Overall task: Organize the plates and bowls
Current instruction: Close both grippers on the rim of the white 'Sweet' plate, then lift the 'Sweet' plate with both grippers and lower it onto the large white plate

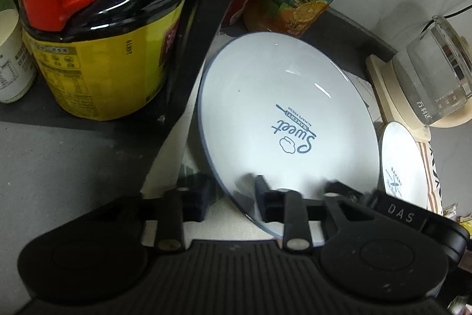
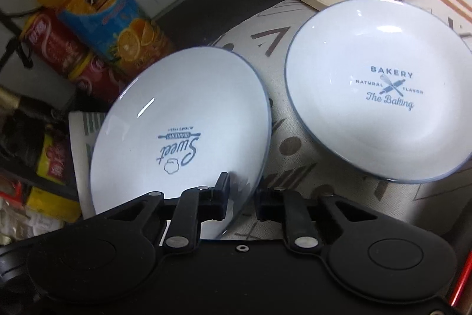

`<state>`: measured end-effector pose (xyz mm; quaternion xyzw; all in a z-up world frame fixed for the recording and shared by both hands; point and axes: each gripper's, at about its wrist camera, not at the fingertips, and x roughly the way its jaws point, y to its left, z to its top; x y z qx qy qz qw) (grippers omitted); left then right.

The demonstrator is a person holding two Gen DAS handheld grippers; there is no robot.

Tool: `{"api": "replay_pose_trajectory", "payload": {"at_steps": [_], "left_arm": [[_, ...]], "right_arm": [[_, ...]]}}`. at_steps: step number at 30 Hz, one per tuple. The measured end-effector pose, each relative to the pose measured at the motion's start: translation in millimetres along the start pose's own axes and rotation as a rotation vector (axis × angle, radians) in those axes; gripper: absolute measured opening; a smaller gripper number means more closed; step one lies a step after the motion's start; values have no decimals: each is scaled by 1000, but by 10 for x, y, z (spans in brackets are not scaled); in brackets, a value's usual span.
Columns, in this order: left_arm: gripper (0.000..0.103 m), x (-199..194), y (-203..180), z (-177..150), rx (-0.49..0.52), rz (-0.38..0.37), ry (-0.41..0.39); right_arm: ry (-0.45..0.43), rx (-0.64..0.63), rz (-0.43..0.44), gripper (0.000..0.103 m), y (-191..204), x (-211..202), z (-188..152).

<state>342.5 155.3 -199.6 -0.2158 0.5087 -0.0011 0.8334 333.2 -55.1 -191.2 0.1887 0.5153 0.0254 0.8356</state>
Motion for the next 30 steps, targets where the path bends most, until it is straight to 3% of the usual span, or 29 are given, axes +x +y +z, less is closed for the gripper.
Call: {"api": "replay_pose_trajectory", "payload": {"at_steps": [2,7,23,30], "left_arm": [[19,8,3,-5,-13,-17,-2],[17,-97,-43,-20,8,1,-33],[17,-562,-180,-190,12,11,-103],[17,-789,-317,-417,2,21,-135]], "right_arm": [[-2,-6,-1,16,33,-20,-15],[-40,-30,25,13,102,-196,2],[-113,-89,91,13,91,-688,-80],[-106,-112,120,14,-33,-892,-189]]}}
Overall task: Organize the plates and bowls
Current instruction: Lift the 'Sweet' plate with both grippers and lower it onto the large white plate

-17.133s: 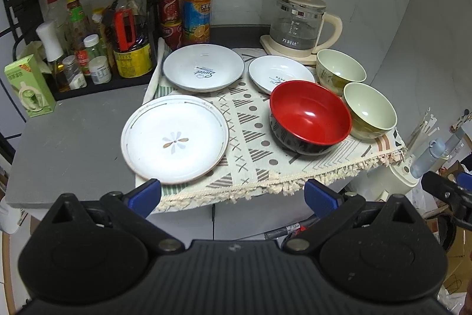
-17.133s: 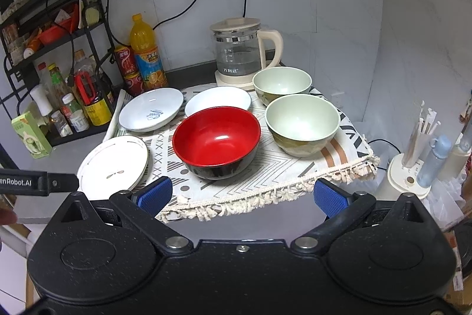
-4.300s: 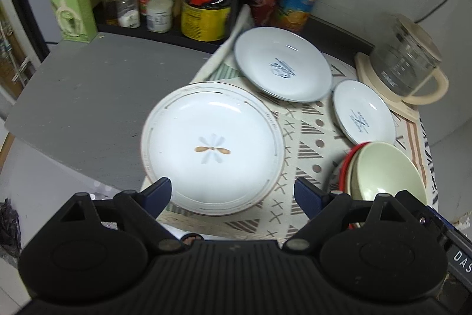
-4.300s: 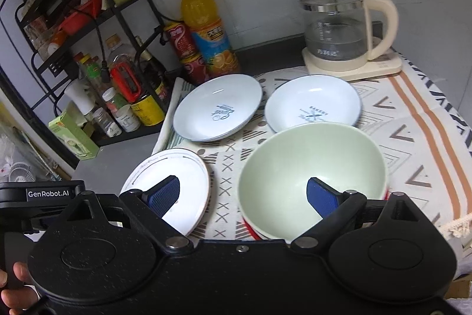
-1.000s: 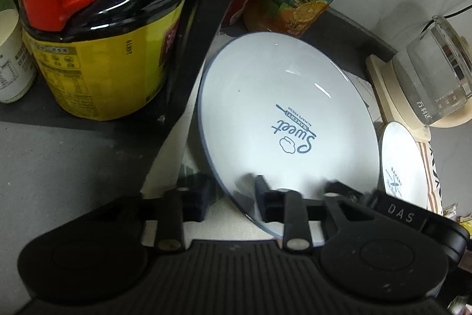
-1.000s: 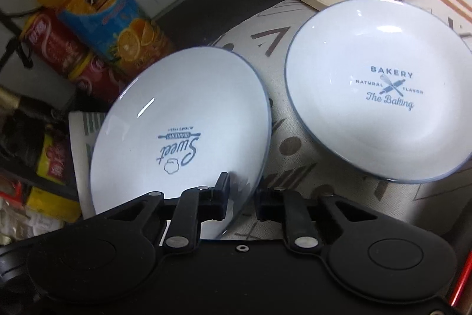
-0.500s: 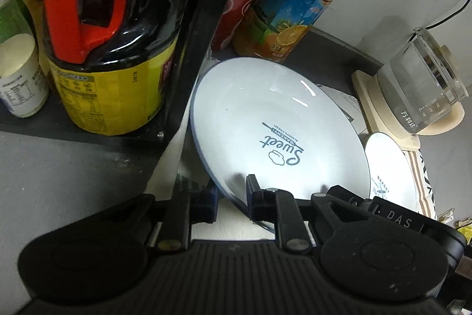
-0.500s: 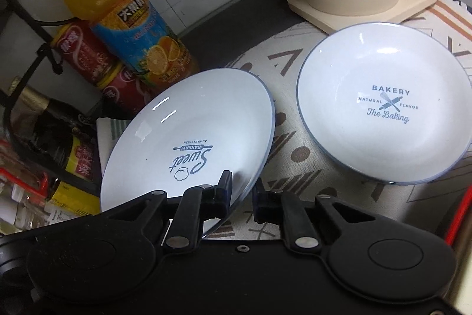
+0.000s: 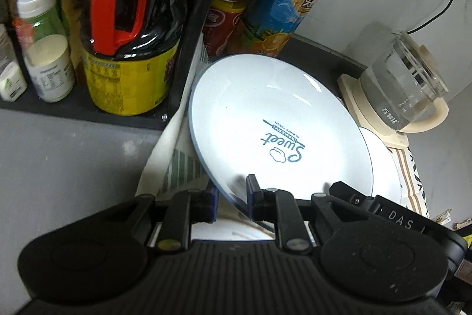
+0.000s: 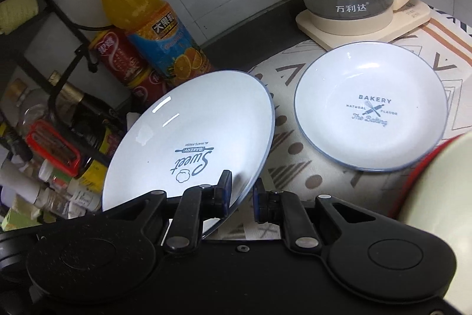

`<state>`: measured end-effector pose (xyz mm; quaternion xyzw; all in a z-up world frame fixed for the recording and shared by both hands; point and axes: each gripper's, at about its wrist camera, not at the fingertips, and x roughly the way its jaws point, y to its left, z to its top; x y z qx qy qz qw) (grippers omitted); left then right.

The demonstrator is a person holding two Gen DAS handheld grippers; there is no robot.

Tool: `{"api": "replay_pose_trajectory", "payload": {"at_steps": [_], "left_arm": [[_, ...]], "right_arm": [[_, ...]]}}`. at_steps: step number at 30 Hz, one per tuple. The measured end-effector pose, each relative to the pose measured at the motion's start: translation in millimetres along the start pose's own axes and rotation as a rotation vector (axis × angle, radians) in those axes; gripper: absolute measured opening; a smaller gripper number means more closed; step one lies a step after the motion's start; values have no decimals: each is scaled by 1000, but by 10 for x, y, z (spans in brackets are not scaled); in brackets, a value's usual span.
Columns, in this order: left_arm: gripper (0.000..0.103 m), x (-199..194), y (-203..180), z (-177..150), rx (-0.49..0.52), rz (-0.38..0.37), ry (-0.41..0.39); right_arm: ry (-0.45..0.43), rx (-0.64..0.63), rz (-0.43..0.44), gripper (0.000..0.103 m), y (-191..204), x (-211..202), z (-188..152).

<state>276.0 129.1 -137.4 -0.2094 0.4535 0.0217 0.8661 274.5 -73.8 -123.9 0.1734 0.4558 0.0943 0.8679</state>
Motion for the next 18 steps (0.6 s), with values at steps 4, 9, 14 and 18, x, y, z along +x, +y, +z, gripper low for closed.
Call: {"api": "replay_pose_trajectory", "payload": {"at_steps": [4,9,14,18], "left_arm": [[17,-110,-27,-157,-24,4,-4],[17,-274,-42,-333,-46,11,-28],[17,-437,-70,-544,-78,18,-45],[17,-549,-74,-692,-107,26,-54]], "right_arm": [[4,-34,15,14,-18,-132,-72],[13,-79,28,14,-72,-276,-168],[20,-122,49,14,-117,-400,-269],[27,-148,66,14,-145,-490,-348]]}}
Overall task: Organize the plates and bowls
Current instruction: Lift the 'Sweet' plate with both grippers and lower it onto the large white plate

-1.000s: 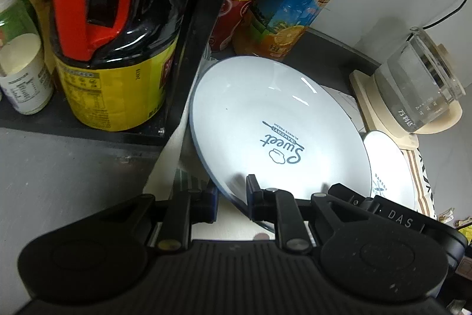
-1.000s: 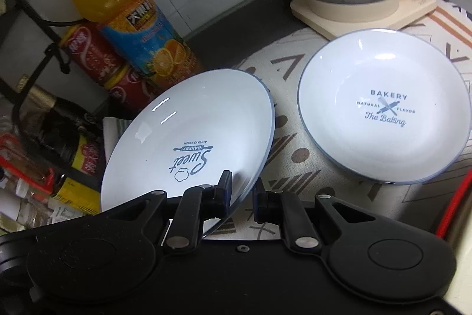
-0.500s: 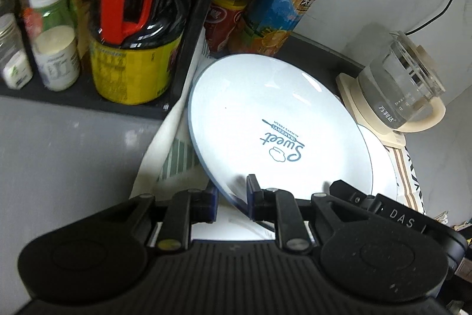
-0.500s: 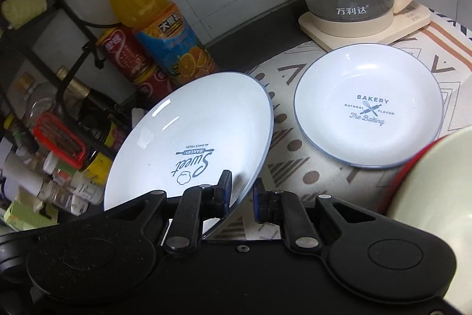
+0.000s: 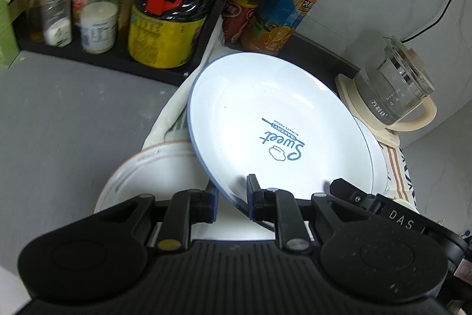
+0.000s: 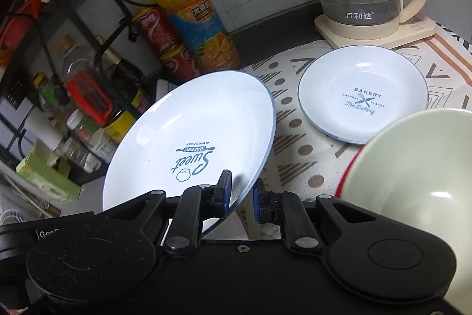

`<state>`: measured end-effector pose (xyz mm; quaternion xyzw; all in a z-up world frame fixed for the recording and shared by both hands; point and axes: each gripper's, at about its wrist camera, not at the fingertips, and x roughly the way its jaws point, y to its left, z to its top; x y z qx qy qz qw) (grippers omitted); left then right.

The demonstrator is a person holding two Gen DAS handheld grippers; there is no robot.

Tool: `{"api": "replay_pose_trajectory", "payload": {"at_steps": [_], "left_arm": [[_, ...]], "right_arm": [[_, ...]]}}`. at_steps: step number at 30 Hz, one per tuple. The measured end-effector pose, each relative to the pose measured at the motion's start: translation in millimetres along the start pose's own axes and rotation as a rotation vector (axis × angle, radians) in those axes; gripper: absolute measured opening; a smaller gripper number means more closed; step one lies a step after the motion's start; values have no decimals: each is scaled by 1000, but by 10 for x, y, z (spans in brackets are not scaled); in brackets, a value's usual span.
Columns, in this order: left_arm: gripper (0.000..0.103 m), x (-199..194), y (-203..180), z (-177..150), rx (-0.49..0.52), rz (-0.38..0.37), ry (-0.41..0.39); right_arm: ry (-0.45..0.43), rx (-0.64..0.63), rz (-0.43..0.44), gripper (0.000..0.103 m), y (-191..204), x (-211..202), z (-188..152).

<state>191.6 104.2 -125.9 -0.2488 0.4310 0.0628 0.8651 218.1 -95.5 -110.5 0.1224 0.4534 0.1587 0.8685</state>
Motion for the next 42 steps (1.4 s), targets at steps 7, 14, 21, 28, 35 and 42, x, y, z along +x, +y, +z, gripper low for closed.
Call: {"api": "replay_pose_trajectory", "payload": {"at_steps": [7,14,21,28,35,42], "left_arm": [[17,-171,17,-266,-31,20,-12],[17,-310,85,-471,-58,42,-24],[18,-381,148,-695,-77,59,-9],[19,-412,199,-830,-92,73,19],[19,-351,265,-908,-135,69,65],[21,-288,359,-928,-166,56,111]], "right_arm": [[12,-22,25,14,-29,-127,-172],[32,-61,35,14,5,-196,-343],[58,-77,26,14,11,-235,-506],[71,-82,6,14,24,-232,-588],[77,-71,-14,14,18,-223,-607],[86,-85,-23,14,55,-173,-633]]}}
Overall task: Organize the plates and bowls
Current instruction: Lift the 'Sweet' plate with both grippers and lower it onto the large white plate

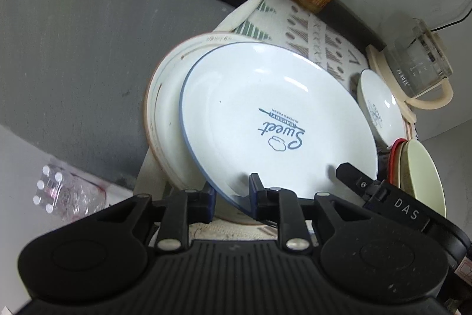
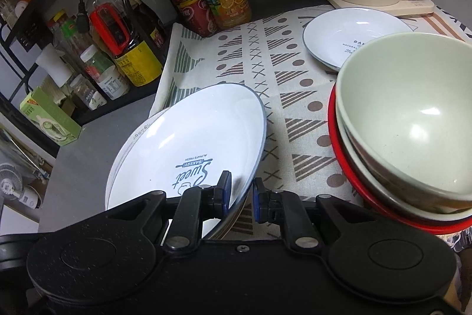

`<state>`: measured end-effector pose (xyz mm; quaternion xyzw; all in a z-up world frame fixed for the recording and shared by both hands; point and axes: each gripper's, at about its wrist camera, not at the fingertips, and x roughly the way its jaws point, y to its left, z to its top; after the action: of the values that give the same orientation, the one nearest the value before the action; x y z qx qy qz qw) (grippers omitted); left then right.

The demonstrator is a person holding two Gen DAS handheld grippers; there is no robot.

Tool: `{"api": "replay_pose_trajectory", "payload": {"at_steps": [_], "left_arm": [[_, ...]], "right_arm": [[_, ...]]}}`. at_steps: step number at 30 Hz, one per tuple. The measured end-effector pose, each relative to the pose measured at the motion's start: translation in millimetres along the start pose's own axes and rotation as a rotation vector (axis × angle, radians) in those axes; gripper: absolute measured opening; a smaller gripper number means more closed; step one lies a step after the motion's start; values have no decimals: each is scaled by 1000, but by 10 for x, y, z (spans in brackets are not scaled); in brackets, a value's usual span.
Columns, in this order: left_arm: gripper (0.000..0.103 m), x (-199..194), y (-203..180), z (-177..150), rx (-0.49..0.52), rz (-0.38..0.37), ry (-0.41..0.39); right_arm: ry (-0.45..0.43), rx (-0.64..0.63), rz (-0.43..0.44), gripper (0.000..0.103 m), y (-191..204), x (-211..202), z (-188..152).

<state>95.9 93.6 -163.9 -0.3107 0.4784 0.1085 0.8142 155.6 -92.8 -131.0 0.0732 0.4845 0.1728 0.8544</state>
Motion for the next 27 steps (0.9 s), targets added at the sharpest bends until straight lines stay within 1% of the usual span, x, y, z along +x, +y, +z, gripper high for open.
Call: {"api": "replay_pose_trajectory", "payload": {"at_steps": [6,8,11,13,16,18,21,25,27], "left_arm": [[27,42,-31,41,23,16,29],[31,43,-50,66,31,23,46],[33,-5,-96,83,62,48,62],[34,-38,-83,102,64,64,61],[37,-89,-31,155,49,73,48],[39,-133,2,189,45,78,25],[44,-189,59,247,32,116,-11],[45,-200,144,312,17,153,-45],[45,-177,176,335,15,150,-47]], "right_arm": [[11,9,1,13,9,22,13],[12,15,-1,13,-4,21,25],[13,9,-13,11,-7,37,31],[15,8,-16,11,-7,59,34],[17,6,-20,10,-5,74,41],[17,3,-21,9,1,81,55],[23,-7,-35,9,14,104,71],[46,-14,-47,9,17,146,76],[53,-31,-51,9,39,157,82]]}}
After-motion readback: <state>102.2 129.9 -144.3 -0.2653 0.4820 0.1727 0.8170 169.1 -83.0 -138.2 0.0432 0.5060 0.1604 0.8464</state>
